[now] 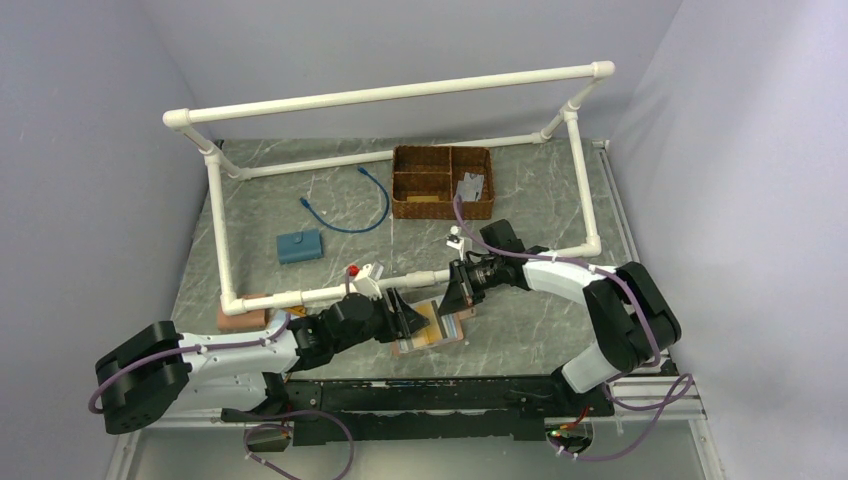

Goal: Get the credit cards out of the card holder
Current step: Remove the credit card from the card holder.

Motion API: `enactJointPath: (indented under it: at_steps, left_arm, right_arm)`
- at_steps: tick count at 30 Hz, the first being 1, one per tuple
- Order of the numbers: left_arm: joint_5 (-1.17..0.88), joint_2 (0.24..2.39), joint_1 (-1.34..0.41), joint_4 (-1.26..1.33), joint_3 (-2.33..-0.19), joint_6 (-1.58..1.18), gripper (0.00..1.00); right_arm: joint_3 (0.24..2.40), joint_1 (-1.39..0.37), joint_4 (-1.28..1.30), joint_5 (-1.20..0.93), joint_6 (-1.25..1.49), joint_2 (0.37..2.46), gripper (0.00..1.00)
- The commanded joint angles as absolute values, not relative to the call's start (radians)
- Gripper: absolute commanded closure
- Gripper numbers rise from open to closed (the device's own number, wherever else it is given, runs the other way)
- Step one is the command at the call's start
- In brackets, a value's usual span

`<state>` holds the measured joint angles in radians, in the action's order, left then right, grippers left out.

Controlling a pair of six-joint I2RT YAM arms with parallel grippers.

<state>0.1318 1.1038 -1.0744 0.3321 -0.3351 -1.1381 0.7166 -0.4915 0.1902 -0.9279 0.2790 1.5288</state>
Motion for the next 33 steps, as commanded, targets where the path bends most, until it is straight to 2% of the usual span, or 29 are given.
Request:
enactJointPath:
  at_steps: [1, 3, 5, 10, 15, 17, 18, 19, 25, 33]
  left_arm:
    - [0.143, 1.086, -1.069, 0.375, -0.323, -1.148, 0.41]
    - [0.143, 1.09, -1.069, 0.385, -0.315, -1.152, 0.41]
    - [0.142, 1.097, -1.069, 0.393, -0.31, -1.156, 0.41]
    - [0.138, 1.109, -1.068, 0.415, -0.304, -1.161, 0.41]
    - [0.138, 1.11, -1.068, 0.418, -0.303, -1.16, 0.41]
    - [0.141, 1.117, -1.068, 0.425, -0.303, -1.159, 0.41]
    - [0.139, 1.123, -1.068, 0.436, -0.304, -1.157, 0.41]
    - [0.138, 1.131, -1.066, 0.448, -0.305, -1.155, 0.43]
    - [0.099, 1.195, -1.048, 0.631, -0.281, -1.169, 0.55]
    - [0.089, 1.246, -1.046, 0.755, -0.256, -1.184, 0.58]
  right_arm:
    - [0.727, -0.494, 0.176, -0.926, 0.255, 1.515, 0.86]
    - [0.734, -0.505, 0.19, -0.905, 0.243, 1.539, 0.76]
    - [0.741, -0.514, 0.201, -0.88, 0.234, 1.559, 0.71]
    - [0.753, -0.518, 0.22, -0.814, 0.225, 1.592, 0.65]
    - [0.754, -0.518, 0.222, -0.808, 0.225, 1.59, 0.64]
    - [0.758, -0.518, 0.223, -0.817, 0.225, 1.588, 0.74]
    - [0.759, -0.517, 0.221, -0.826, 0.225, 1.587, 0.9]
    - [0.759, -0.516, 0.218, -0.832, 0.227, 1.584, 1.0]
    - [0.754, -0.482, 0.171, -1.026, 0.26, 1.558, 1.0]
    - [0.722, -0.442, 0.065, -1.198, 0.312, 1.502, 1.0]
